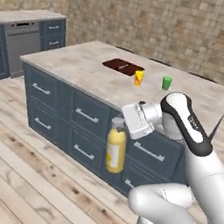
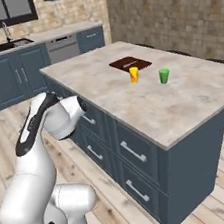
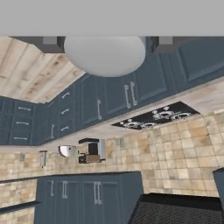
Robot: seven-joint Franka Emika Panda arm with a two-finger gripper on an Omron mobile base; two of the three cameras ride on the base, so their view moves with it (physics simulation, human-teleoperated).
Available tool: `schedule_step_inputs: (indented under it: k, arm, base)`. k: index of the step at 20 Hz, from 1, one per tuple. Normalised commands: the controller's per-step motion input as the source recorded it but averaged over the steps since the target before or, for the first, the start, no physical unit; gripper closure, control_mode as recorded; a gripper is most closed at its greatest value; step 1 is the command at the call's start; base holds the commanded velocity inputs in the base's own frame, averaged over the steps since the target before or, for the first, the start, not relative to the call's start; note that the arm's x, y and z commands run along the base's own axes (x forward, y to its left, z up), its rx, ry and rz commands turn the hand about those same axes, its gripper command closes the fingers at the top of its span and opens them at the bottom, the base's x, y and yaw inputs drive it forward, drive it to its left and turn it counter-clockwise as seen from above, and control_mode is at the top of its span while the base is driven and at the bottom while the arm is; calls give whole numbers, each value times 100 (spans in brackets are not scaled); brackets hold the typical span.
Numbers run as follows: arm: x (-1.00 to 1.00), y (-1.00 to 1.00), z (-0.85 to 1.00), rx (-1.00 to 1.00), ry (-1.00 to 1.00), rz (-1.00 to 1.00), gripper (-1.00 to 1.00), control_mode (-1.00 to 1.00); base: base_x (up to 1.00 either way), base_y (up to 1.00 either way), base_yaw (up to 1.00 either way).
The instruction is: Place the drinks on the dining counter in a tight cluster.
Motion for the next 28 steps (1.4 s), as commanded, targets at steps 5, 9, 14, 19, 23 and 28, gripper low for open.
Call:
schedule_step_inputs:
  k: [5,9,14,19,23,28]
  arm:
    - [0,0,0,0,0,0,100,100]
    - [0,0,0,0,0,0,100,100]
    - [0,0,0,0,0,0,100,100]
    - [0,0,0,0,0,0,100,100]
    - [0,0,0,0,0,0,100,100]
    - [0,0,0,0,0,0,100,100]
  base:
    - [69,20,-33]
    - [58,31,-43]
    - [51,35,-49]
    - [50,34,-51]
    - [58,36,-42]
    - [59,32,-41]
